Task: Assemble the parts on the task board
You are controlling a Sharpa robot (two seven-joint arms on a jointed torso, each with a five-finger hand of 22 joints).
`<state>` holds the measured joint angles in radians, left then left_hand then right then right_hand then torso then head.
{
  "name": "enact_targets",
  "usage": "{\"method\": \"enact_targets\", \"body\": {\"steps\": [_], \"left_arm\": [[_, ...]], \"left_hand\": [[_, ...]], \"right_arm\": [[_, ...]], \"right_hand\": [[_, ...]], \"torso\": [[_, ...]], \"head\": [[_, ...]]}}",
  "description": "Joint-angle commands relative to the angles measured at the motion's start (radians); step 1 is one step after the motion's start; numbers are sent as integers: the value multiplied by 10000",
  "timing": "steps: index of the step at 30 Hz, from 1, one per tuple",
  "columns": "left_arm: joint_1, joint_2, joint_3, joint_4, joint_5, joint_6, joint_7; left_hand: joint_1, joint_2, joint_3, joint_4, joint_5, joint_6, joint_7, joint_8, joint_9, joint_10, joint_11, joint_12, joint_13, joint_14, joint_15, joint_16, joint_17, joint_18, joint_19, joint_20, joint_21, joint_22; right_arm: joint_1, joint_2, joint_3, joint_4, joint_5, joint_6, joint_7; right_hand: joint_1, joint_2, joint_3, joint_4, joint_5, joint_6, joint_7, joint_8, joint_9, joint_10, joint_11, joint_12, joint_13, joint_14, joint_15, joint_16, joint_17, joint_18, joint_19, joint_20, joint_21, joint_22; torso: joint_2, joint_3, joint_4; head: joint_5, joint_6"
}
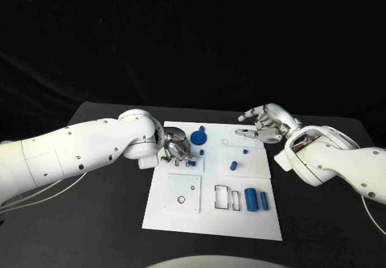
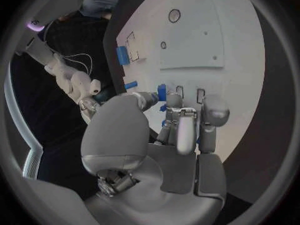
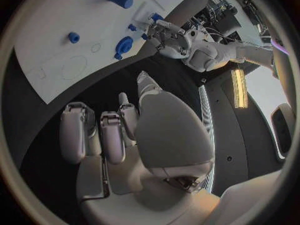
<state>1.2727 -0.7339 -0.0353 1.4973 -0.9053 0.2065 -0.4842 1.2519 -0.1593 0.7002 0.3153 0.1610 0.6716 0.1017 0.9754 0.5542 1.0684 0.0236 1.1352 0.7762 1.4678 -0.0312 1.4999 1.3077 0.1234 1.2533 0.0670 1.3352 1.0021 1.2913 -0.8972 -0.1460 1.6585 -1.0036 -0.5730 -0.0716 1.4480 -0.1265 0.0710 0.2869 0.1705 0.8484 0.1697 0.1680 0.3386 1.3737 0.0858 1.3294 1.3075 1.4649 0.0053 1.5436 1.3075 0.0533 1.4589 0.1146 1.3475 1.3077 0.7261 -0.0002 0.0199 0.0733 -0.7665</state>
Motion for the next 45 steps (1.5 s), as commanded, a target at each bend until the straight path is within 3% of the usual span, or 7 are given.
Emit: {"method": "enact_targets", "body": {"steps": [1, 9, 16, 21, 30, 45], "left_arm": [[-1, -128, 14, 232, -372, -697, 429], [-28, -404, -2, 489, -819, -1149, 329], [-79, -439, -47, 505, -1392, -1342, 103], [-114, -369, -102, 471, -1666, -1283, 11], [-197, -218, -180, 338, -2052, -1183, -90], [-254, -110, -208, 313, -2355, -812, -130]], "left_hand": [[-122, -124, 2063, -1964, 28, 101, -47, 62, 142, 148, -22, 66, 70, 583, -86, 91, 1475, -136, 137, -11, 91, 123], [-292, -247, 2378, -2139, 42, 240, -84, 63, 159, 404, -63, 164, 235, 673, -127, 192, 1655, -181, 301, -51, 223, 373], [-427, -344, 2541, -2245, 76, 364, -129, 58, 168, 693, -109, 324, 500, 748, -170, 280, 1815, -239, 497, -83, 370, 679], [-545, -424, 2664, -2324, 130, 458, -168, 58, 179, 881, -148, 430, 680, 790, -207, 329, 1905, -276, 625, -109, 467, 876], [-694, -513, 2796, -2423, 244, 559, -213, 67, 202, 1094, -194, 564, 902, 825, -249, 371, 1983, -314, 753, -139, 564, 1077], [-962, -641, 2968, -2571, 552, 682, -272, 93, 256, 1275, -251, 653, 1053, 833, -302, 371, 1991, -343, 848, -179, 641, 1225]], "right_arm": [[-7, -30, 3, 34, -97, 75, 19], [-7, -78, 3, 52, -95, 61, 25], [-7, -79, 3, 44, -95, 55, 36], [-7, -72, 3, 40, -94, 60, 41], [-9, -72, 3, 34, -94, 46, 48], [-10, -80, 3, 43, -94, 26, 53]], "right_hand": [[62, 2, 64, 0, 37, 33, 20, -47, -13, -32, -6, -58, 167, 838, 50, -54, 1731, 44, -81, -12, -40, 879], [58, 4, 66, 4, 49, 37, 20, -47, -14, -41, -6, -70, 155, 835, 50, -58, 1721, 48, -88, -13, -55, 868], [48, 4, 66, 11, 68, 42, 20, -47, -14, -44, -7, -76, 150, 835, 49, -59, 1720, 50, -93, -13, -65, 861], [48, 4, 66, 11, 68, 42, 20, -47, -14, -44, -7, -76, 150, 835, 49, -59, 1720, 50, -93, -13, -65, 861], [41, 3, 68, 14, 88, 45, 19, -48, -15, -50, -8, -85, 140, 833, 48, -62, 1711, 53, -99, -14, -79, 851], [39, 3, 69, 14, 102, 46, 18, -48, -16, -52, -8, -88, 137, 834, 47, -60, 1718, 55, -102, -14, -85, 848]], "torso": [[15, -1, 26], [-7, -3, 54], [-14, -3, 36], [2, -5, 13], [9, -8, 35], [10, 2, 19]], "head": [[-15, -11], [-6, -48], [18, -61], [60, -72], [76, -47], [59, -106]]}}
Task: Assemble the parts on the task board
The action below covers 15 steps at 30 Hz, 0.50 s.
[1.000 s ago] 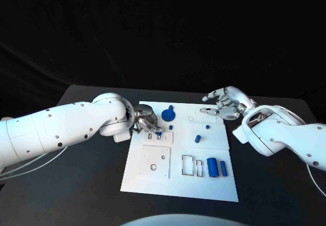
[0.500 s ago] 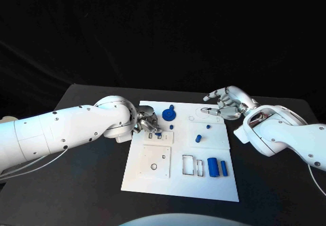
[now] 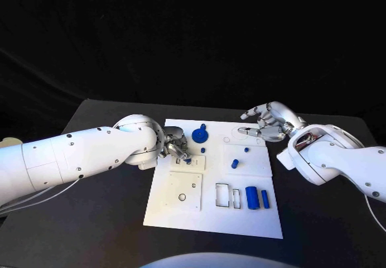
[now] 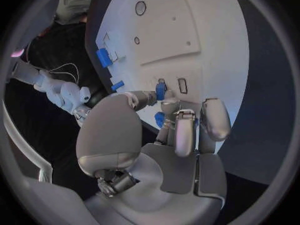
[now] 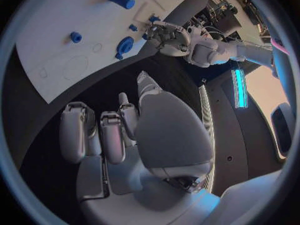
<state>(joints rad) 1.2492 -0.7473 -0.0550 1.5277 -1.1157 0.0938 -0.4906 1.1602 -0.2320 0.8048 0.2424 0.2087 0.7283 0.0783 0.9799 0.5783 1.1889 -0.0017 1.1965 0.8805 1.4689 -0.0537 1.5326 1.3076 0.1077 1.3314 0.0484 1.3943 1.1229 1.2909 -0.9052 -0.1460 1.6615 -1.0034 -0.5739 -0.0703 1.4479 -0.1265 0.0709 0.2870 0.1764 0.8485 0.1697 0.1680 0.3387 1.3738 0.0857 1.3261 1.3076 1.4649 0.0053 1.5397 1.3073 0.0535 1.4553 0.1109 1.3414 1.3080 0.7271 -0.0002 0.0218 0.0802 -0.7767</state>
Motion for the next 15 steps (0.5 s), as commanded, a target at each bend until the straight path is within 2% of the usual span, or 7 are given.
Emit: {"method": "enact_targets", "body": {"steps": [1, 5, 11, 15], "left_arm": [[-19, 25, -11, 10, -260, 347, -68], [-20, 27, -13, 16, -279, 484, -76], [-20, 21, -13, 24, -293, 664, -91], [-20, 17, -14, 32, -295, 726, -97]], "left_hand": [[-67, 80, 1930, -1851, 105, 124, -41, 50, 20, 80, -2, 43, 15, 823, -80, 44, 1992, -185, 67, 5, 51, 16], [-84, 74, 1937, -1859, 128, 131, -44, 51, 24, 88, -5, 45, 20, 823, -83, 43, 1991, -185, 65, 4, 50, 13], [-255, 44, 2026, -1973, 492, 195, -74, 60, 67, 158, -37, 65, 68, 825, -113, 41, 1994, -192, 90, -20, 75, 58], [-305, 40, 2046, -2007, 603, 218, -82, 66, 82, 193, -43, 87, 105, 827, -120, 42, 1998, -197, 102, -26, 87, 80]], "right_arm": [[-6, 0, 3, 13, -96, 35, 40], [-6, 3, 3, 12, -96, 39, 38], [-7, 9, 3, 8, -95, 49, 31], [-8, 13, 3, 16, -93, 56, 28]], "right_hand": [[39, 3, 70, 14, 43, 46, 19, -48, -17, -52, -8, -54, 136, 834, 47, -21, 1719, 53, -65, 22, -25, 844], [39, 3, 70, 14, 43, 46, 19, -48, -17, -52, -8, -54, 136, 834, 47, -21, 1719, 53, -65, 22, -25, 844], [32, 2, 72, 16, 69, 50, 18, -50, -18, -55, -9, -59, 131, 832, 46, -25, 1712, 56, -72, 21, -39, 834], [32, 2, 72, 16, 69, 50, 18, -50, -18, -55, -9, -59, 131, 832, 46, -25, 1712, 56, -72, 21, -39, 834]], "torso": [[-3, 4, 5], [-2, 1, 12], [-4, -1, 4], [-4, 1, 6]], "head": [[-12, -14], [-12, -32], [1, -39], [-1, -49]]}}
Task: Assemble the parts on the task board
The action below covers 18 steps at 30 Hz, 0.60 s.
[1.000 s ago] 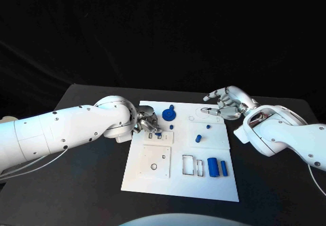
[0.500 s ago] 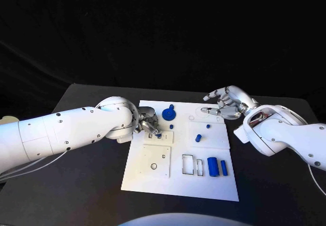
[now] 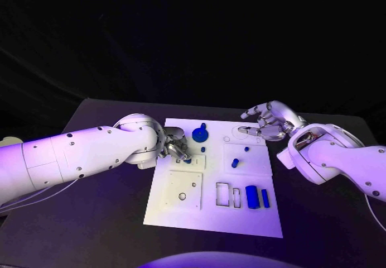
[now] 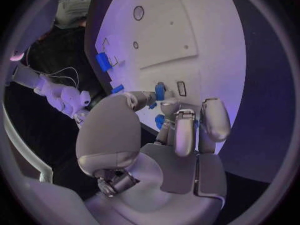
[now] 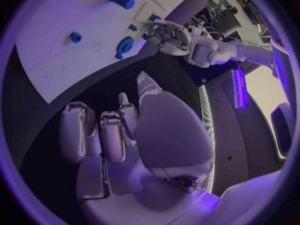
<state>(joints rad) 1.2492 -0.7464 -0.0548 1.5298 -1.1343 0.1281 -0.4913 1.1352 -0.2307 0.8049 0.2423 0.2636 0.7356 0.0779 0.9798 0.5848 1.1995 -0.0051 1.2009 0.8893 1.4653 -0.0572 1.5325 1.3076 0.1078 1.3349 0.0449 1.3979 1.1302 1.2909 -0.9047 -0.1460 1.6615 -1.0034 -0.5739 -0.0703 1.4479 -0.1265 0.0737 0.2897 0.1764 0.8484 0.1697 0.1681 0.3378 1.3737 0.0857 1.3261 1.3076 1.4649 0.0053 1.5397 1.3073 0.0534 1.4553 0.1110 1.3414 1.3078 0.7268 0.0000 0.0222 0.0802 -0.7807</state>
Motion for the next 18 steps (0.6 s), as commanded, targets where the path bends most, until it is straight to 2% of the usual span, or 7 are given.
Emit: {"method": "enact_targets", "body": {"steps": [1, 5, 18], "left_arm": [[-21, 7, -16, 14, -108, 392, -90], [-21, 4, -16, 24, -99, 408, -92], [-20, 27, -16, 0, -63, 377, -102]], "left_hand": [[-55, 27, 2045, -2005, 54, 145, -78, 67, 17, 87, -9, 43, 17, 863, -86, 43, 1998, -198, 67, 9, 50, 7], [-97, 19, 2054, -2033, 135, 166, -86, 73, 30, 124, -17, 68, 57, 865, -92, 46, 2004, -202, 78, 4, 60, 28], [-246, 25, 2008, -2018, 200, 207, -107, 86, 61, 210, -30, 114, 127, 867, -100, 46, 2007, -208, 93, -2, 73, 57]], "right_arm": [[-8, 9, 3, 17, -93, 57, 27], [-9, 15, 3, 15, -92, 62, 24], [-13, 28, 3, 0, -80, 59, 29]], "right_hand": [[32, 2, 44, -12, 69, 50, 18, -50, -9, -55, -9, -60, 131, 833, 46, -25, 1712, 57, -72, 21, -39, 836], [32, 2, 44, -12, 69, 50, 18, -50, -9, -55, -9, -60, 131, 833, 46, -25, 1712, 57, -72, 21, -39, 836], [10, 0, 46, -7, 103, 55, 16, -54, -13, -63, -11, -73, 118, 830, 44, -29, 1704, 58, -75, 19, -51, 831]], "torso": [[0, -1, 1], [-1, -9, 4], [7, -1, 9]], "head": [[0, -13], [8, -17], [0, -31]]}}
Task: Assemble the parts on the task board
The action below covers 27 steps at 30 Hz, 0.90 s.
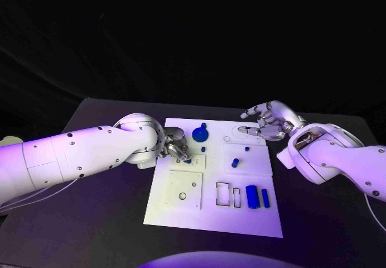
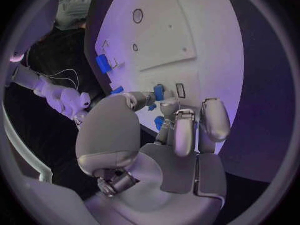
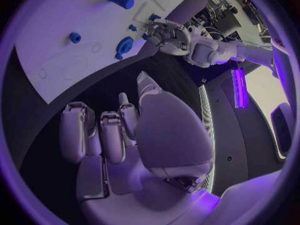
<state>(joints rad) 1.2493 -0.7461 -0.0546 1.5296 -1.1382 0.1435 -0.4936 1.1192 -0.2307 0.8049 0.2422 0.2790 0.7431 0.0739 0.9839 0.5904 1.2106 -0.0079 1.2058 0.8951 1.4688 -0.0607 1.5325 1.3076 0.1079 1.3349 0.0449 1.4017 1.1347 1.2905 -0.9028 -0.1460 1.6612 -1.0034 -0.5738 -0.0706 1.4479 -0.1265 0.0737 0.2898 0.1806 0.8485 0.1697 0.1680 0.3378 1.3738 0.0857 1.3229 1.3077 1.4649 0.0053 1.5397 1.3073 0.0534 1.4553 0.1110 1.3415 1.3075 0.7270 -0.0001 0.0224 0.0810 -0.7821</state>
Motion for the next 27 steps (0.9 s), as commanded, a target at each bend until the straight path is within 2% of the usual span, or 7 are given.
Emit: {"method": "enact_targets", "body": {"steps": [1, 8, 10, 13, 17, 27], "left_arm": [[-21, 27, -19, -2, -19, 225, -80], [-20, 63, -19, -50, 52, 213, -84], [-19, 81, -19, -69, 76, 197, -85], [-19, 110, -19, -87, 103, 182, -85], [-18, 146, -19, -114, 145, 174, -84], [-18, 170, -19, -165, 200, 166, -78]], "left_hand": [[-159, 35, 1962, -1996, 28, 190, -96, 79, 36, 287, -18, 249, 400, 833, -73, 46, 2008, -215, 111, -6, 47, 45], [-368, 70, 1803, -1910, -21, 261, -170, 103, 113, 371, -72, 293, 482, 835, -114, 47, 2012, -230, 161, -38, 75, 129], [-435, 89, 1726, -1871, -44, 278, -194, 98, 136, 397, -91, 302, 502, 833, -128, 44, 2007, -236, 177, -51, 82, 154], [-665, 117, 1406, -1696, -123, 309, -258, 48, 190, 433, -137, 300, 531, 835, -164, 44, 2013, -237, 184, -90, 69, 153], [-904, 124, 1004, -1437, -184, 384, -308, -47, 224, 446, -170, 294, 566, 835, -197, 40, 2012, -243, 199, -120, 59, 167], [-1126, 128, 584, -1119, -251, 485, -326, -167, 247, 429, -183, 271, 585, 835, -210, 37, 2012, -244, 205, -138, 39, 159]], "right_arm": [[-10, 10, 3, 1, -74, 56, 33], [-16, 18, 3, -19, -39, 47, 36], [-18, 17, 3, -22, -35, 44, 34], [-19, 13, 3, -26, -29, 43, 28], [-20, 13, 3, -28, -18, 44, 27], [-21, 4, 3, -28, 48, 6, 70]], "right_hand": [[-10, 11, 47, 1, 64, 56, 16, -55, -14, -66, -10, -48, 111, 827, 43, -34, 1692, 60, -77, 18, -57, 830], [-147, 83, 55, 21, 94, 59, 17, -67, -24, -66, -8, -57, 99, 822, 43, -44, 1671, 65, -84, 16, -85, 816], [-163, 94, 57, 22, 101, 59, 18, -69, -25, -73, -8, -66, 90, 823, 43, -44, 1672, 67, -88, 16, -95, 809], [-184, 107, 60, 22, 111, 60, 17, -71, -27, -65, -8, -57, 97, 822, 42, -46, 1667, 66, -87, 16, -95, 810], [-212, 120, 61, 23, 120, 60, 17, -74, -28, -68, -7, -62, 92, 821, 42, -48, 1664, 67, -88, 16, -100, 808], [-313, 182, 73, 24, 148, 65, 18, -81, -35, -57, -8, -53, 97, 818, 42, -54, 1650, 68, -87, 15, -111, 804]], "torso": [[5, -1, 9], [4, 3, -4], [0, 8, -9], [-6, -3, 2], [4, -4, -14], [-7, -4, 4]], "head": [[-15, -24], [1, 6], [-39, -3], [-72, -13], [-50, -15], [-72, -25]]}}
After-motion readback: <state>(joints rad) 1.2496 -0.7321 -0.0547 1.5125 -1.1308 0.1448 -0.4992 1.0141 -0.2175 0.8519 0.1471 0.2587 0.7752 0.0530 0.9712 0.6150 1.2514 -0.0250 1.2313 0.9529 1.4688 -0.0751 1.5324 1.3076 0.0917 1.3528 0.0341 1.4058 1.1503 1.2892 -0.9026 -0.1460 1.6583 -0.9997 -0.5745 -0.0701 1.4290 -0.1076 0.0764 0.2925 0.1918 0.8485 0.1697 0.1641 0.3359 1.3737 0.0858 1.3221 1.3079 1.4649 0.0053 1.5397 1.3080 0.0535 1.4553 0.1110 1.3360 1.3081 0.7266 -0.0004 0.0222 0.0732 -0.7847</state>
